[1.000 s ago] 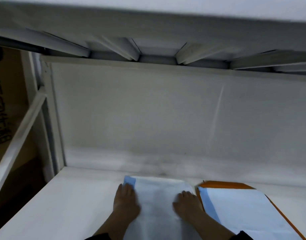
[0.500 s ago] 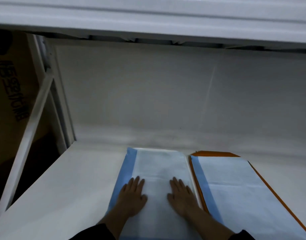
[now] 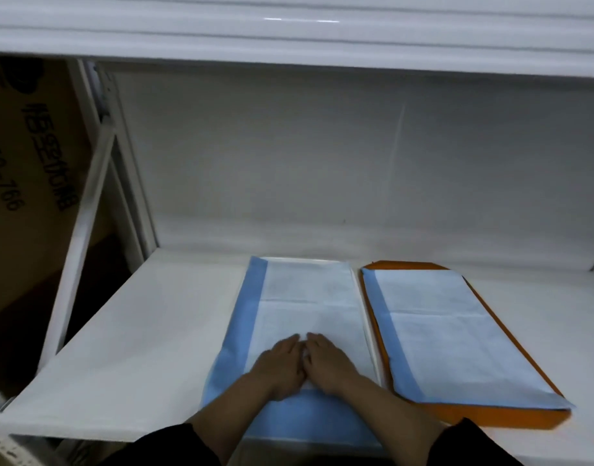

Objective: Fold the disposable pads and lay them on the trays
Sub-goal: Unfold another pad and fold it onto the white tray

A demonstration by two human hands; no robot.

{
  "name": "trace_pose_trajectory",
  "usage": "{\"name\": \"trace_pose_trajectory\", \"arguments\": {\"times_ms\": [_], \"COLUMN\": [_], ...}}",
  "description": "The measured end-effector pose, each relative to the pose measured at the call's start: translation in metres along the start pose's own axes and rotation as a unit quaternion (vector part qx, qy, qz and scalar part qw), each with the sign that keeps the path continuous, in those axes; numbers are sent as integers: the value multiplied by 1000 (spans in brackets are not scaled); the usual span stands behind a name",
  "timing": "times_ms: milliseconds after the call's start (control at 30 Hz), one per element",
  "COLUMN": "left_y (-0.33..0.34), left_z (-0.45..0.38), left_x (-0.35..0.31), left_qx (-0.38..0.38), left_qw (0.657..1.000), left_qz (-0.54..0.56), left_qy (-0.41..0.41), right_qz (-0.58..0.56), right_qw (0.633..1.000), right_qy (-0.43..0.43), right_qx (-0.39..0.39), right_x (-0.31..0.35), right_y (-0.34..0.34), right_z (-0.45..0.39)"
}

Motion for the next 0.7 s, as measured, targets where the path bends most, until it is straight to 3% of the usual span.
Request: {"name": "trace_pose_trajectory", "arguments": {"times_ms": [100, 500, 600, 700], "left_y": [6, -3, -8, -2], "left_z": [20, 88, 87, 82], "left_x": [3, 56, 48, 25], "left_qx": [3, 0, -26, -55], "left_qw": [999, 978, 982, 990], "left_qz": [-32, -164, -146, -121], "left_qy": [-13, -126, -120, -52], "right_qz": [17, 31, 30, 37], "right_qw": [1000, 997, 999, 998], "right_qy": [-15, 69, 28, -45], "right_qx": [7, 20, -10, -5], "right_x": [-8, -56, -39, -11], "right_y": [3, 3, 0, 10], "right_z": [14, 44, 53, 74]}}
Point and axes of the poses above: each hand's wrist, its own z-axis away from the middle knuckle, its own y-axis out of the palm, x = y × z, the point moved 10 cm from there along -z, towards the middle knuckle, and after that the axes turned 11 degrees about y, right-handed, at the moved point
